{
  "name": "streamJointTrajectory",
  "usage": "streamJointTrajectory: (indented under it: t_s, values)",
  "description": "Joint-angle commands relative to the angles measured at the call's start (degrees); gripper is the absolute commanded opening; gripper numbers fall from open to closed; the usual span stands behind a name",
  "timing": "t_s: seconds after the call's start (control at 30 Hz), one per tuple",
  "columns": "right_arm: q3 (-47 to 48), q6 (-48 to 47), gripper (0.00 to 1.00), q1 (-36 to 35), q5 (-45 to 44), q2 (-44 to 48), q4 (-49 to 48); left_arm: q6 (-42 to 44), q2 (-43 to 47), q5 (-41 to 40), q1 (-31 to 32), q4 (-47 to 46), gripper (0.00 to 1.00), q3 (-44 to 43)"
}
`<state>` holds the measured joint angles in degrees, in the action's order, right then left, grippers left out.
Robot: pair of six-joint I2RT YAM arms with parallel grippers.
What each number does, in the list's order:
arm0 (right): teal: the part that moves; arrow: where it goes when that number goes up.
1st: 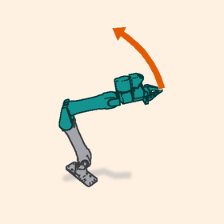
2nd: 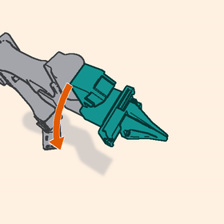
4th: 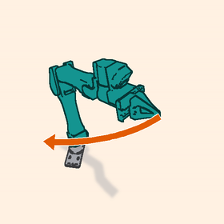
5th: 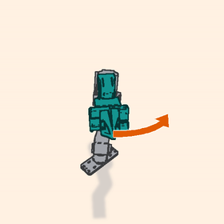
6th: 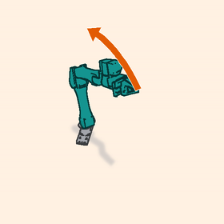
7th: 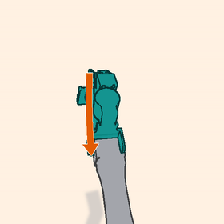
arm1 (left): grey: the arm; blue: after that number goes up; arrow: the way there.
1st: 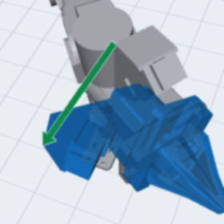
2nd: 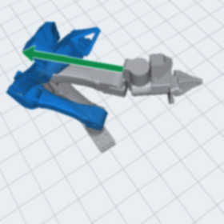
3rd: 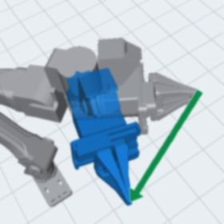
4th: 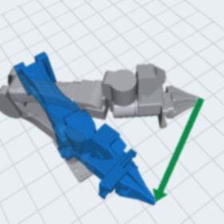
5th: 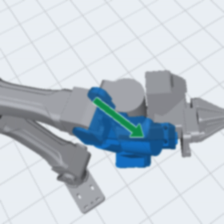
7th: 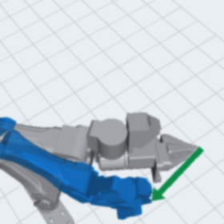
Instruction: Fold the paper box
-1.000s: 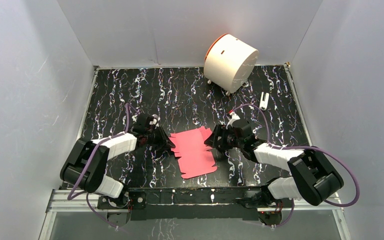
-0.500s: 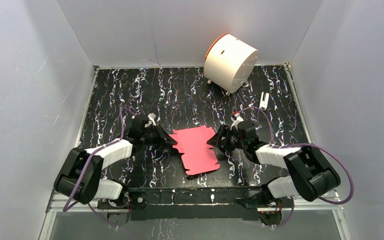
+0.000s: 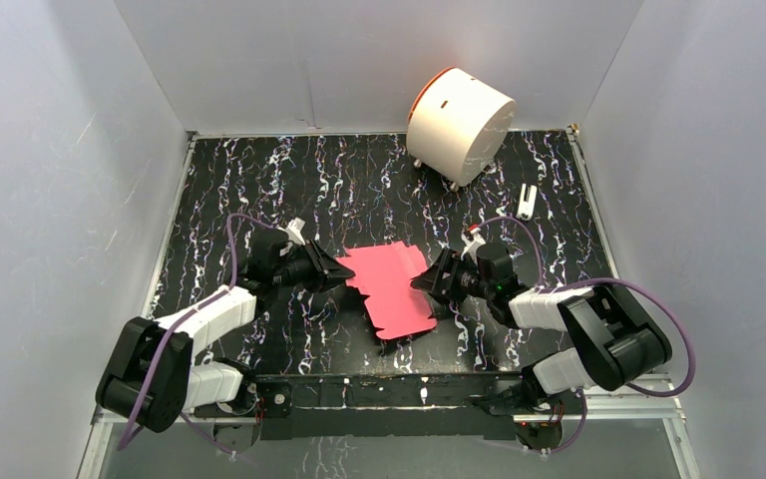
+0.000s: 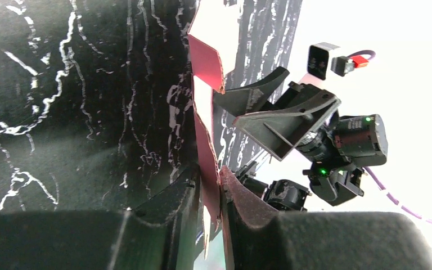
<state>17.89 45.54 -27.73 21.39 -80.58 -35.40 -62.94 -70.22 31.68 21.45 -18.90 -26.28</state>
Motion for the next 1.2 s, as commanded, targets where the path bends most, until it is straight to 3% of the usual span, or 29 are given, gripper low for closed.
streamJointTrajectory:
  t_s: [0.0,0.23,0.37,0.57,0.9,1.17]
  values:
    - [-0.5,0.6,0.78,0.2,0.8,-0.6,-2.1,5.2,0.9,-2.4,-0.3,7.9,0.2,-2.1]
    - [-0.1,0.7,0.77,0.2,1.8,-1.3,-2.8,13.2,-2.8,-8.7,-0.4,18.3,0.28,-6.6]
    - [-0.3,1.3,0.77,0.2,2.0,-1.6,-4.0,13.4,-2.8,-9.0,-0.4,20.7,0.38,-6.5]
    - [-0.2,2.0,0.77,0.2,3.1,-3.1,-6.3,13.2,1.4,-11.0,-0.4,25.7,0.43,-3.8]
    - [-0.6,4.1,0.76,-0.1,5.0,-7.0,-11.0,7.5,6.3,-9.2,4.1,23.5,0.47,2.2]
    - [-0.4,5.2,0.75,-0.6,4.8,-8.1,-12.4,0.7,1.1,-12.8,8.2,11.3,0.47,4.3]
